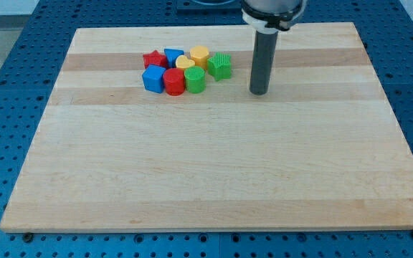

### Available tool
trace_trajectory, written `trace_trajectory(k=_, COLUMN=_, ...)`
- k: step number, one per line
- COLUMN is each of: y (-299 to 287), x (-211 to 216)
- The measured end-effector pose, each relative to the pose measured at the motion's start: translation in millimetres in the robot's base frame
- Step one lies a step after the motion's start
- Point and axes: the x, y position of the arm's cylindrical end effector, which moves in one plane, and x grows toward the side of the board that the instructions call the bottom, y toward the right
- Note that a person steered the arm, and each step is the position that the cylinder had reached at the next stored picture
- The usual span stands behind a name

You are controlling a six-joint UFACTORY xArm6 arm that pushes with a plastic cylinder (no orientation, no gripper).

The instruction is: Move the green circle to the bottom of the yellow heart

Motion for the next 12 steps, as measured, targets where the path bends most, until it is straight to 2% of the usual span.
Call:
trace_trajectory(k=1, y=-13, x=8)
trace_trajectory(k=3, y=-57, x=-48)
trace_trajectory(k=4, y=-112, x=-40)
trace_trajectory(k=5, y=-156, x=-2)
trace_trajectory(k=6, y=-164, x=15)
trace_trajectory(k=8, y=-154, x=14)
trace_trajectory(k=10, y=-200, x=84)
trace_trajectory(k=12, y=-193, x=63)
